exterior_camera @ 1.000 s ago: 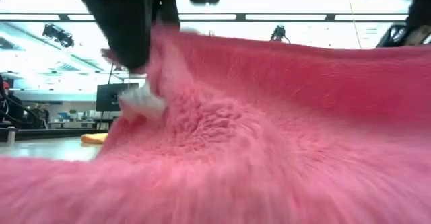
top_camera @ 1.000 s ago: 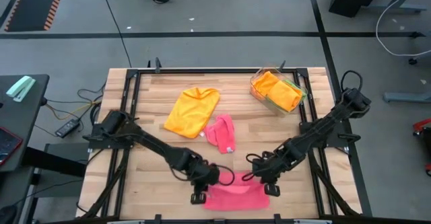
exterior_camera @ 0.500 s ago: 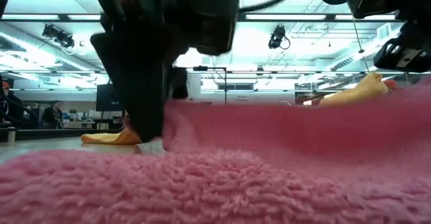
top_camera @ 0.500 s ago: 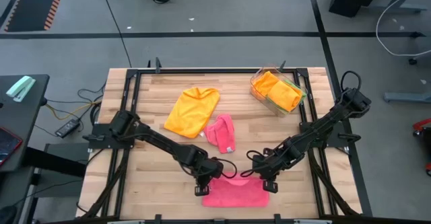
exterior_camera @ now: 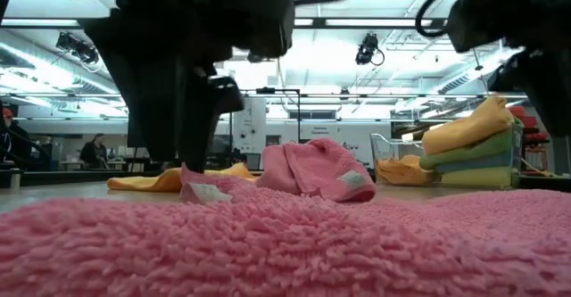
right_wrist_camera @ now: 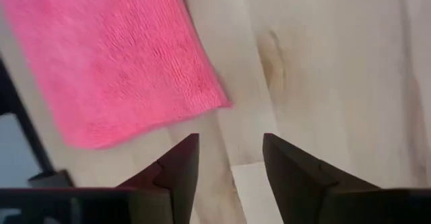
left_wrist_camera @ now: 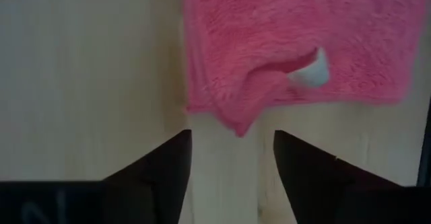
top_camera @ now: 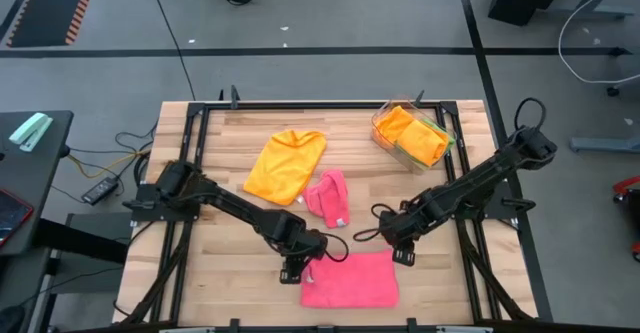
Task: Fold microfiber towels
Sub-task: Fold the left pink towel
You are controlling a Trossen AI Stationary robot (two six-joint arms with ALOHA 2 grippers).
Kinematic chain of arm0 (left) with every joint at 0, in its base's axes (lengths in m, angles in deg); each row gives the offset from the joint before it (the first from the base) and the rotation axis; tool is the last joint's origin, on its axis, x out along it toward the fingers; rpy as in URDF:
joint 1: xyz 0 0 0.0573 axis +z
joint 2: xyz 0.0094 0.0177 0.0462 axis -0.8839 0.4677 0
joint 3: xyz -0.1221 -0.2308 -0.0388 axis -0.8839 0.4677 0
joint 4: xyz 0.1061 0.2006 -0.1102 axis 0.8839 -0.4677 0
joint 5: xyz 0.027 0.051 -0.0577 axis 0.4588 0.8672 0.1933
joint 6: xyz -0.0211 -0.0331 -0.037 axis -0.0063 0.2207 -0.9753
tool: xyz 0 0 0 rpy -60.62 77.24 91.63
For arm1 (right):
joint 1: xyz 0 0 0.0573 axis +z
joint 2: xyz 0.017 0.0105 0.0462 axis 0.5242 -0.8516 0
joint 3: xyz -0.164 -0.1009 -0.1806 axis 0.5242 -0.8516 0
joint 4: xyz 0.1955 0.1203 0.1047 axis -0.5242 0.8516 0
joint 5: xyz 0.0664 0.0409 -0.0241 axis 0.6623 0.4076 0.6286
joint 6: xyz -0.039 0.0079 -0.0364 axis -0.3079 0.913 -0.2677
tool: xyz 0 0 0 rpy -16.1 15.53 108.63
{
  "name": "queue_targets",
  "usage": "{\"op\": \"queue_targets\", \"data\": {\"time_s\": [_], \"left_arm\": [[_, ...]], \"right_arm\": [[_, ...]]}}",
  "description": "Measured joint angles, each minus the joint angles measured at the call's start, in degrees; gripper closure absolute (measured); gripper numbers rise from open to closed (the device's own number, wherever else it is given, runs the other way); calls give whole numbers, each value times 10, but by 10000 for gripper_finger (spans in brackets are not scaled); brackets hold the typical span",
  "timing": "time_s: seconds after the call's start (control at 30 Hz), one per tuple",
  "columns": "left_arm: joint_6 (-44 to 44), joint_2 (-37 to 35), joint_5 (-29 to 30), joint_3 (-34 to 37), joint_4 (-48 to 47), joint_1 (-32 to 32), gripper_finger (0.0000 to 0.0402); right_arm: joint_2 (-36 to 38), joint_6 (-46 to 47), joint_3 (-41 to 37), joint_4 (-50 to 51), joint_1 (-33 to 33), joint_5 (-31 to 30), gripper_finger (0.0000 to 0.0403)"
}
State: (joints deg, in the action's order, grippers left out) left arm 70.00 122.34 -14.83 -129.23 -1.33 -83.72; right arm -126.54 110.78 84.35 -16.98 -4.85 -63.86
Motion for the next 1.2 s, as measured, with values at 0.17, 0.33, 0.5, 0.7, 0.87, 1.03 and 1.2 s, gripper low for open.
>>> {"op": "queue_targets", "data": {"time_s": [0.17, 0.33, 0.5, 0.7, 0.87, 1.03, 1.2], "left_arm": [[159, -3, 69, 0, 23, -25, 192], [375, -1, 189, 0, 46, -66, 206], [473, 26, 193, 0, 72, -76, 207], [506, 51, 198, -2, 74, -74, 209], [532, 64, 168, -3, 72, -71, 241], [525, 70, 138, -2, 65, -71, 362], [462, 63, 108, -3, 62, -52, 391]], "right_arm": [[53, 32, 0, -1, 0, -15, 227], [74, 84, 0, -17, 23, -49, 233], [71, 116, 0, -72, 30, -63, 238], [69, 143, 0, -104, 30, -71, 238], [69, 162, 0, -109, 31, -73, 238], [69, 161, 4, -146, 31, -72, 238], [69, 139, 25, -147, 31, -75, 238]]}}
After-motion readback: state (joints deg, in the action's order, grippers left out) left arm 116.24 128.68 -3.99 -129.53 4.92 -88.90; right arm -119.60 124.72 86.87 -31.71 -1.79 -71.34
